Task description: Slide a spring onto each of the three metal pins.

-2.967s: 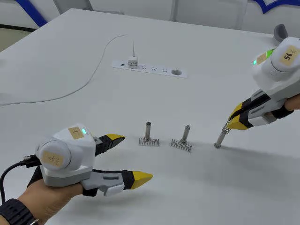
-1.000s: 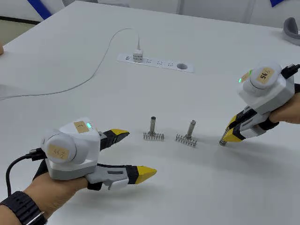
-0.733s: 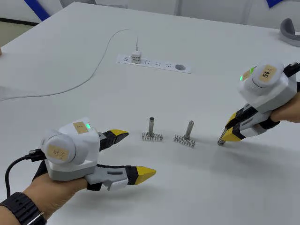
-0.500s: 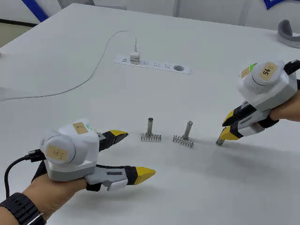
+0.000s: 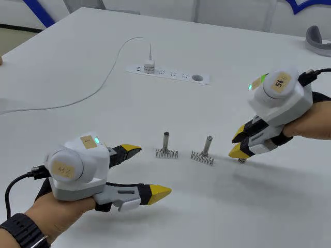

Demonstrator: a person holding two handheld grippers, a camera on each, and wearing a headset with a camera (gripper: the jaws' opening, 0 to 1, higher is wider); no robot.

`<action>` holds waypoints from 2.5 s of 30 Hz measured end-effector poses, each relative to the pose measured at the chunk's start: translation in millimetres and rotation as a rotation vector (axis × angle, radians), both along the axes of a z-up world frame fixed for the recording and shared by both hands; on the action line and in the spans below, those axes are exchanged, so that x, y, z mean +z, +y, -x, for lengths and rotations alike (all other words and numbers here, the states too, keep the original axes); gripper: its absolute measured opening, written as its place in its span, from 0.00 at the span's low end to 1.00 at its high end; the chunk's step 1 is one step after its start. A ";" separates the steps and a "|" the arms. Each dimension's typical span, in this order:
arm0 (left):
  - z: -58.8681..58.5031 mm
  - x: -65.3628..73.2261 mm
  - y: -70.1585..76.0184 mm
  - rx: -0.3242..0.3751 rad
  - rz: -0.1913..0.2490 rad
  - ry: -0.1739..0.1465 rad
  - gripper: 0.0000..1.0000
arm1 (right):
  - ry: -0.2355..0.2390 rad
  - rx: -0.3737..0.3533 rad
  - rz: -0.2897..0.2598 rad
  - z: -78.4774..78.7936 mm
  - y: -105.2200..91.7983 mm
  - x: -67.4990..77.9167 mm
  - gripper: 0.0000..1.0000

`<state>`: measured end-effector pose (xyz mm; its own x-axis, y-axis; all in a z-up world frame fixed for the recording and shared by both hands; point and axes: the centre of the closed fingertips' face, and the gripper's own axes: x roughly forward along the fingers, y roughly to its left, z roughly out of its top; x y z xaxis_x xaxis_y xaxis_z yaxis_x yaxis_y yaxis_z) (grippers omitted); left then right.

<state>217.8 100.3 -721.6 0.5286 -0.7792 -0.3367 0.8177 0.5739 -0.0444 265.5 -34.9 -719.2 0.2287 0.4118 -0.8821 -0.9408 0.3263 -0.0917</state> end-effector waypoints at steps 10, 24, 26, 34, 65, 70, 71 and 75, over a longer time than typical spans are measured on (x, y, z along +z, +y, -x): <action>0.4 1.5 -0.5 0.001 0.002 -0.002 0.70 | 0.025 0.005 -0.010 3.5 15.9 -17.4 0.21; -0.5 2.4 -3.4 -0.005 0.004 -0.003 0.70 | 0.036 -0.005 -0.006 0.3 25.1 -35.6 0.18; -0.5 2.3 -3.3 -0.005 0.004 -0.004 0.70 | 0.038 -0.007 -0.006 -0.4 25.6 -37.0 0.17; -0.3 2.1 -3.1 -0.004 0.003 -0.003 0.69 | 0.050 -0.015 -0.006 -4.5 27.6 -44.1 0.16; 2.3 0.9 -7.5 -0.022 -0.007 0.000 0.67 | 0.071 0.006 0.012 5.9 24.2 -47.7 0.12; 6.5 1.0 -15.6 -0.051 -0.009 0.000 0.65 | 0.068 0.019 0.003 13.4 23.0 -39.3 0.12; 7.0 1.0 -17.1 -0.057 -0.010 0.000 0.65 | 0.067 0.024 0.002 15.8 22.5 -37.4 0.11; 8.5 1.1 -22.0 -0.077 -0.010 0.000 0.62 | 0.062 0.051 0.003 25.8 22.6 -31.3 0.11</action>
